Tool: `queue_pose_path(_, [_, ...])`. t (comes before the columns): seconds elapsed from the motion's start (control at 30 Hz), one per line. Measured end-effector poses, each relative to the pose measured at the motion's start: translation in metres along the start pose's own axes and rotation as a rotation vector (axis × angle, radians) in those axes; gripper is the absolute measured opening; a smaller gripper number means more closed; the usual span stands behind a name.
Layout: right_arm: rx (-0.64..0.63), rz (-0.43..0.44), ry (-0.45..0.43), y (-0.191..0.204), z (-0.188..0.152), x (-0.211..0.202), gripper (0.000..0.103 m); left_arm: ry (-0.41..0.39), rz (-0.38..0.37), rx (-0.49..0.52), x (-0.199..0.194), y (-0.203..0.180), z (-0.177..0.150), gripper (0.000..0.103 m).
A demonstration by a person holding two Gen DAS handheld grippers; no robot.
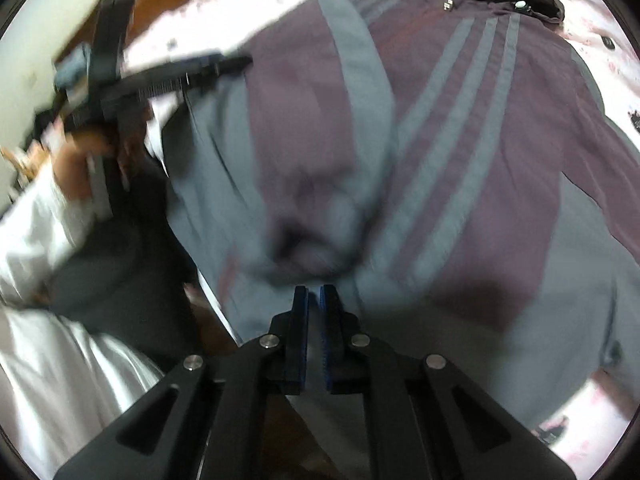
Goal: Fold clothes
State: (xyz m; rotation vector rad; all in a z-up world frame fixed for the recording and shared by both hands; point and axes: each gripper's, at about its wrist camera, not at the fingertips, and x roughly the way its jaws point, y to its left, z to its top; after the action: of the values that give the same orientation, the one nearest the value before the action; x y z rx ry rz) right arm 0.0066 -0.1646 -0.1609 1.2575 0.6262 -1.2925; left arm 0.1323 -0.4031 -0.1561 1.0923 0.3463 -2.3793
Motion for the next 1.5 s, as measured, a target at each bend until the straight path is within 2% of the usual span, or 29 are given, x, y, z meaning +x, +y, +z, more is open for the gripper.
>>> queue_pose_path(0.07, [-0.027, -0.022, 0.03, 0.001, -0.003, -0.007, 0.01, -0.013, -0.005, -0.007, -0.004, 0.002, 0.0, 0.065])
queue_pose_path(0.2, [-0.049, -0.031, -0.055, 0.004, 0.015, -0.043, 0.01, -0.088, -0.042, -0.018, -0.025, 0.005, -0.003, 0.065])
queue_pose_path(0.27, [-0.061, -0.042, -0.105, 0.004, 0.032, -0.058, 0.01, -0.128, -0.087, -0.047, -0.04, 0.004, -0.009, 0.065])
queue_pose_path(0.4, [-0.1, -0.069, -0.166, 0.014, 0.083, -0.053, 0.01, -0.125, -0.14, -0.103, -0.046, -0.002, -0.024, 0.065])
queue_pose_path(0.5, [-0.129, -0.09, -0.212, 0.021, 0.121, -0.05, 0.01, -0.084, -0.088, -0.068, -0.035, -0.014, -0.032, 0.065])
queue_pose_path(0.6, [-0.143, -0.101, -0.239, 0.022, 0.166, -0.036, 0.018, -0.047, -0.03, -0.037, -0.024, -0.021, -0.039, 0.065])
queue_pose_path(0.73, [-0.127, -0.112, -0.248, 0.016, 0.217, -0.011, 0.037, -0.04, -0.05, -0.081, -0.02, -0.016, -0.042, 0.068])
queue_pose_path(0.87, [-0.095, -0.145, -0.213, 0.003, 0.254, 0.013, 0.039, -0.042, -0.048, -0.082, -0.02, -0.017, -0.045, 0.068])
queue_pose_path(0.97, [-0.027, -0.109, -0.176, -0.014, 0.274, 0.031, 0.039, -0.043, -0.044, -0.08, -0.02, -0.018, -0.046, 0.069])
queue_pose_path(1.13, [0.084, 0.036, -0.121, -0.033, 0.288, 0.052, 0.039, -0.043, -0.041, -0.08, -0.019, -0.019, -0.046, 0.069])
queue_pose_path(1.27, [0.124, 0.077, -0.094, -0.04, 0.295, 0.064, 0.037, -0.044, -0.031, -0.071, -0.018, -0.02, -0.047, 0.07])
queue_pose_path(1.33, [0.141, 0.102, -0.088, -0.043, 0.298, 0.068, 0.031, -0.044, -0.027, -0.069, -0.018, -0.021, -0.047, 0.07])
queue_pose_path(1.47, [0.195, 0.15, -0.088, -0.052, 0.303, 0.071, 0.028, -0.045, -0.025, -0.066, -0.018, -0.022, -0.047, 0.07])
queue_pose_path(1.5, [0.204, 0.155, -0.09, -0.054, 0.305, 0.072, 0.02, -0.045, -0.024, -0.065, -0.018, -0.022, -0.047, 0.07])
